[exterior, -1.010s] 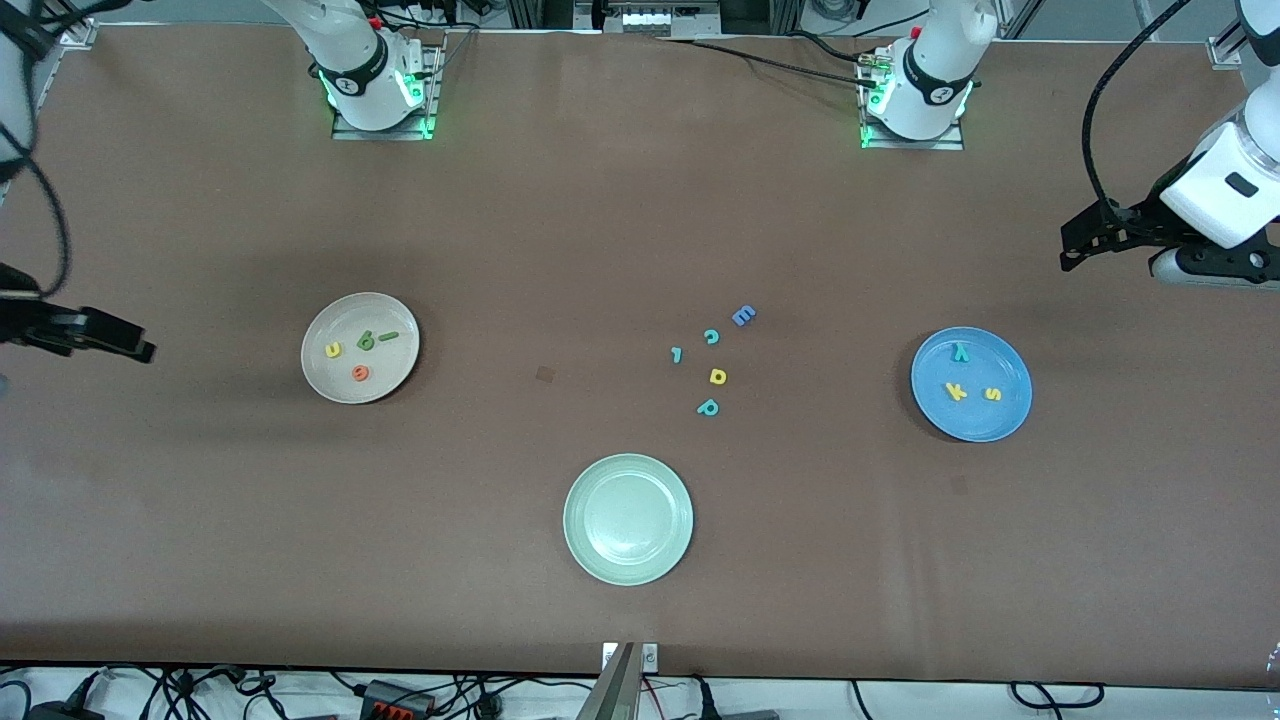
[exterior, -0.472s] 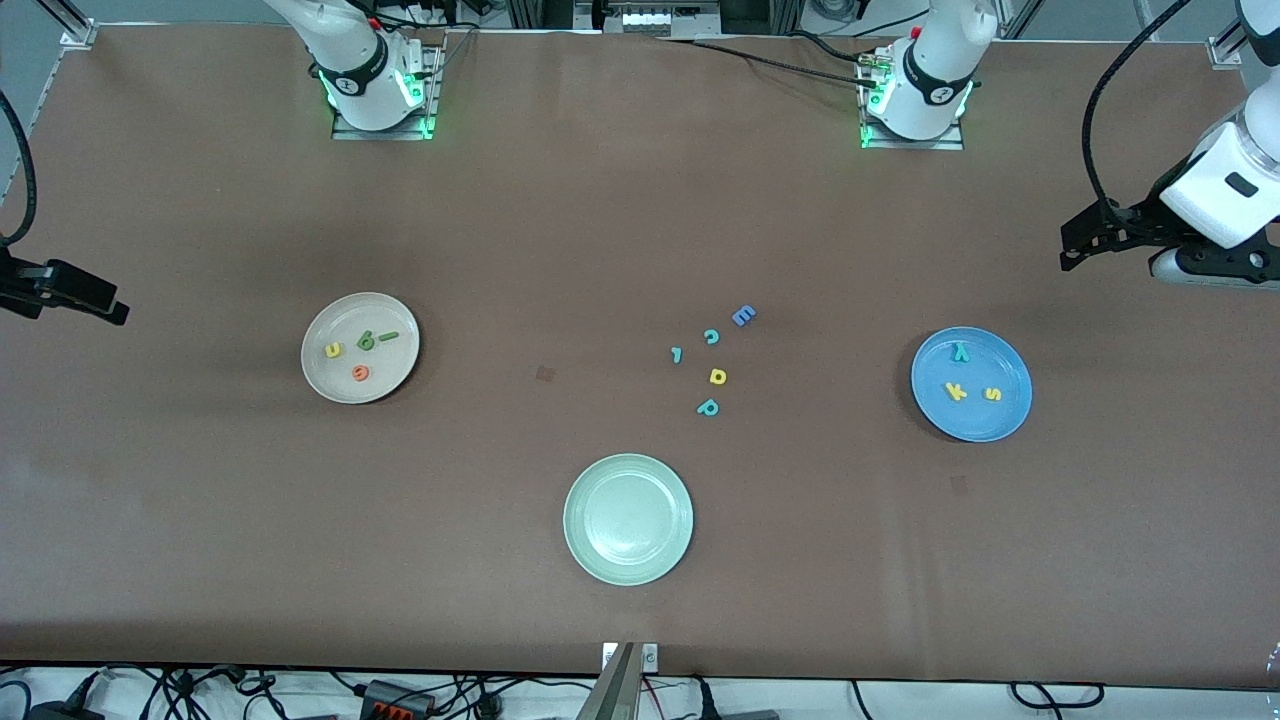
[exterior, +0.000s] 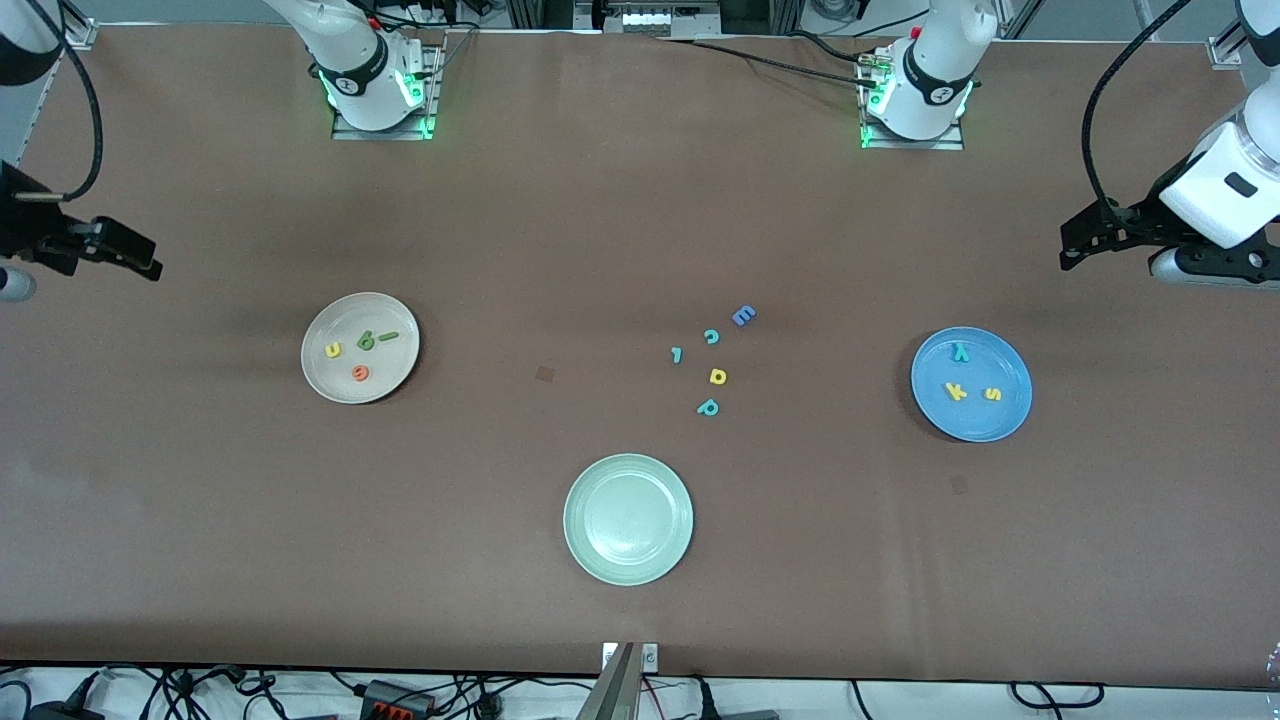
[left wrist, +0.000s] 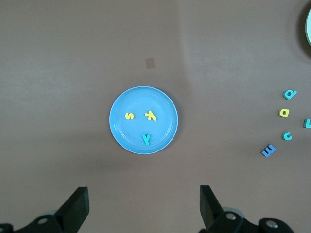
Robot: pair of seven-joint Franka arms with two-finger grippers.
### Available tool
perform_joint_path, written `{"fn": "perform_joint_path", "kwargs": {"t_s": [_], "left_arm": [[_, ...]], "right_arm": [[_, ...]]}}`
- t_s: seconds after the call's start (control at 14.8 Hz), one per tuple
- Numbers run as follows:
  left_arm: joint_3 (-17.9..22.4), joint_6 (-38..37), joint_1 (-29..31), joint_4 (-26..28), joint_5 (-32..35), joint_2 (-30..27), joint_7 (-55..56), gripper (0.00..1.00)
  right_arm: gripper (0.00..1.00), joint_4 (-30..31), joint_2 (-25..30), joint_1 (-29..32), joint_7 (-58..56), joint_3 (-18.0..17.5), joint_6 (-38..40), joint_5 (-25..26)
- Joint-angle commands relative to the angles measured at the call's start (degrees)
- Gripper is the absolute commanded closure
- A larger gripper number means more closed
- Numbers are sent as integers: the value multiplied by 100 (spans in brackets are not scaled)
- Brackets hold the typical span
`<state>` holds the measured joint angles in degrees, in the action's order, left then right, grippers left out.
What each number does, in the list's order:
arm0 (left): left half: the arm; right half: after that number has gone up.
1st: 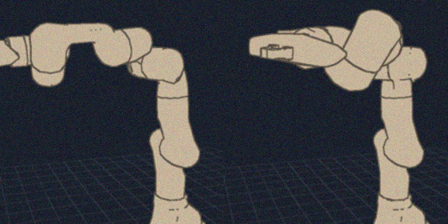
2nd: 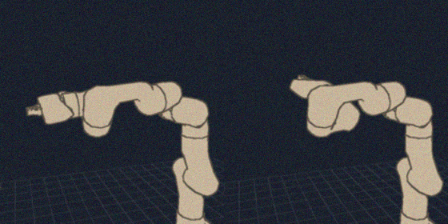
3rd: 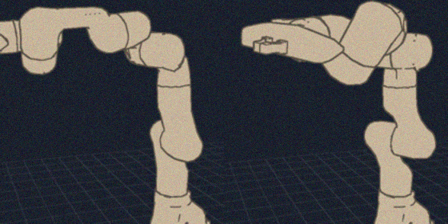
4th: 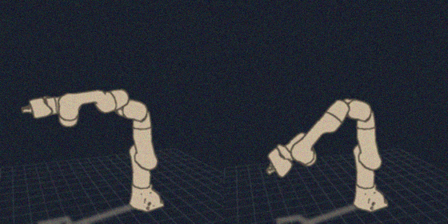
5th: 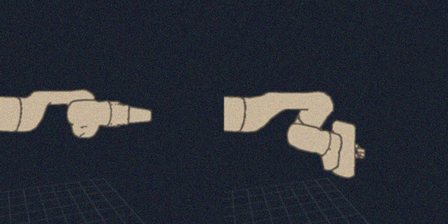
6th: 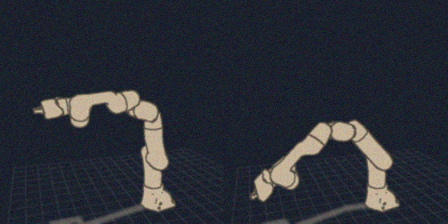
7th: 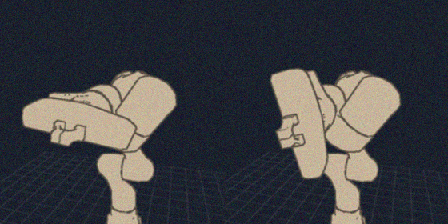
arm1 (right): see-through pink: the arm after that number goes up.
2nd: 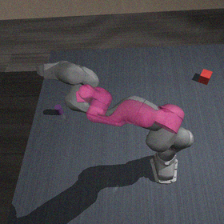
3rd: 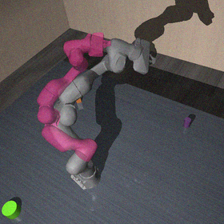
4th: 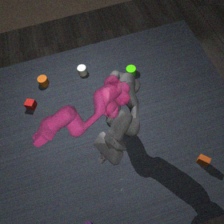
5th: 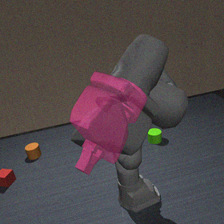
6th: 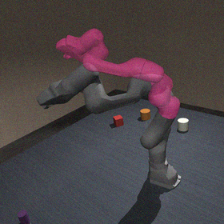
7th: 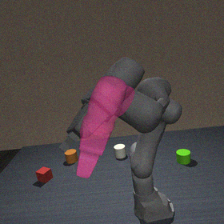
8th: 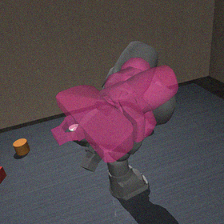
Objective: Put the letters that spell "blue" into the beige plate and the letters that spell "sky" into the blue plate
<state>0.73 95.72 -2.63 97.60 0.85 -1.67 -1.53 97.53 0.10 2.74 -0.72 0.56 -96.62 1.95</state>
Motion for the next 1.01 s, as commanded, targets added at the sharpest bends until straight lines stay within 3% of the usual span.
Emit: {"fn": "perform_joint_path", "kwargs": {"t_s": [0.0, 0.94], "left_arm": [[6, -124, 35, -172, -129, 79, -76, 0], [-3, -124, 26, -172, -129, 79, -84, 0]], "right_arm": [[0, 284, 245, -10, -7, -39, 11, 86], [0, 275, 254, -36, -42, -39, 126, 51]]}}
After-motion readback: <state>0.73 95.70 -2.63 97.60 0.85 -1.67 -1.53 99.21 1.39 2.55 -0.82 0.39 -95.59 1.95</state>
